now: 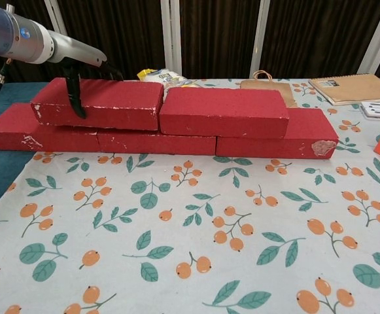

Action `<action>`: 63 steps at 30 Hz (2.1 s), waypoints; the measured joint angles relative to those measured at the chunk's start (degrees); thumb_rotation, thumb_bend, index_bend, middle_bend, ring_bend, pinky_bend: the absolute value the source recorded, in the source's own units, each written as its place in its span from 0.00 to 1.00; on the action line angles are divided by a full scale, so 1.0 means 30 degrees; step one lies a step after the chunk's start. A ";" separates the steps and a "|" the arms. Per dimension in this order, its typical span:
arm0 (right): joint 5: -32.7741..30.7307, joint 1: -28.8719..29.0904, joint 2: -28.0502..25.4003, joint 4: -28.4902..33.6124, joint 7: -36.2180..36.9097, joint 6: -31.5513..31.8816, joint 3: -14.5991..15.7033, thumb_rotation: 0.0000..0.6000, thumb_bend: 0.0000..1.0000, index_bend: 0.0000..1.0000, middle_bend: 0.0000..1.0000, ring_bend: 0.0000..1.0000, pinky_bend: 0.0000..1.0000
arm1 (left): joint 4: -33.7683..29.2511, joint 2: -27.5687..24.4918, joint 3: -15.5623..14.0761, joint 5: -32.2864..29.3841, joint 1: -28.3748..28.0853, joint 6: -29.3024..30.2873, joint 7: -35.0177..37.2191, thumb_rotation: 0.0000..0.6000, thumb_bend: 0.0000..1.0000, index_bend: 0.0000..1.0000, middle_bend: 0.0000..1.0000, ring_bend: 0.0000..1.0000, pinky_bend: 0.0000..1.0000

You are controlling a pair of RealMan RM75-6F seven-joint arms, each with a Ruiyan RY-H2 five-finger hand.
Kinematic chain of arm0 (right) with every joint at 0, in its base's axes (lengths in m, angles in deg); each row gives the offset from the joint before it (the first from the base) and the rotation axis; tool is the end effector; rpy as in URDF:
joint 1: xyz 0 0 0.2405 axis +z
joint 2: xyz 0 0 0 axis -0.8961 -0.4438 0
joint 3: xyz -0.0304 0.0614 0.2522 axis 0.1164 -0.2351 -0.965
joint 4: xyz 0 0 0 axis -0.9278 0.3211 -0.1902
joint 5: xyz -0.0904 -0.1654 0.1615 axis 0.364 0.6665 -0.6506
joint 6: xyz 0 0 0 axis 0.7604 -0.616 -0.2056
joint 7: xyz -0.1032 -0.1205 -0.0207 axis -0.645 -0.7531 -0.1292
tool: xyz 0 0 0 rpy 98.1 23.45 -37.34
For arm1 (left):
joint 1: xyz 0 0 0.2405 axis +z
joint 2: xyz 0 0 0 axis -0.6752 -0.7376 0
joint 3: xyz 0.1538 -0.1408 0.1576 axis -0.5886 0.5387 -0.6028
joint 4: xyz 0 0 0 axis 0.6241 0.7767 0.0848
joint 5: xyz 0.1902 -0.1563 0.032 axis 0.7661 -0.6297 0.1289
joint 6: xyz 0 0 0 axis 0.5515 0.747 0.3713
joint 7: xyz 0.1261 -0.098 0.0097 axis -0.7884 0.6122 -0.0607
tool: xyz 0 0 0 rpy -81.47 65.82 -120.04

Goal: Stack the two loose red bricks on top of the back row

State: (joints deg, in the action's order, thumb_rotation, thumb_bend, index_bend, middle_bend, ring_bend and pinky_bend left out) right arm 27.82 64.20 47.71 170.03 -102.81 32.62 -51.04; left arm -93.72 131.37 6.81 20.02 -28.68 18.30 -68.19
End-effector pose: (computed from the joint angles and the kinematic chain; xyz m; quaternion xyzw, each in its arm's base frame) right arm -0.3382 -0.1598 0.1096 0.4961 -0.5155 0.1960 0.6706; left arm -0.1345 0.5211 0.0095 -0.8124 -0.3332 -0.1639 0.4496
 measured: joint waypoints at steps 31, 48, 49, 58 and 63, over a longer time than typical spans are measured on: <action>-0.0025 0.0141 0.0021 -0.0027 0.0075 0.0229 0.0155 1.00 0.19 0.00 0.00 0.00 0.00 | 0.0483 0.0742 -0.1034 -0.0344 -0.0875 0.0202 0.0773 1.00 0.07 0.30 0.26 0.20 0.22; -0.0093 0.0240 0.0042 -0.0108 0.0077 0.0201 0.0211 1.00 0.19 0.00 0.00 0.00 0.00 | 0.0619 0.1141 -0.1651 -0.1235 -0.1370 0.0713 0.0475 1.00 0.07 0.29 0.25 0.19 0.22; -0.0101 0.0247 0.0045 -0.0104 0.0063 0.0195 0.0222 1.00 0.19 0.00 0.00 0.00 0.00 | 0.0620 0.1160 -0.1691 -0.1292 -0.1406 0.0727 0.0439 1.00 0.07 0.29 0.25 0.19 0.22; -0.0218 0.0310 0.0064 -0.0107 0.0021 0.0170 0.0231 1.00 0.19 0.00 0.00 0.00 0.00 | 0.0695 0.1313 -0.1997 -0.1891 -0.1619 0.0653 0.0328 1.00 0.07 0.23 0.19 0.14 0.20; -0.0246 0.0334 0.0090 -0.0098 -0.0018 0.0196 0.0244 1.00 0.19 0.00 0.00 0.00 0.00 | 0.0729 0.1323 -0.2221 -0.2293 -0.1792 0.0451 0.0295 1.00 0.07 0.15 0.09 0.07 0.17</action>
State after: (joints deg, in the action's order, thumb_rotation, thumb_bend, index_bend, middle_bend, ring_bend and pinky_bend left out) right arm 27.08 65.20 47.98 169.74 -102.87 33.20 -50.31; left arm -91.53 135.34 0.15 13.14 -34.05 19.65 -67.30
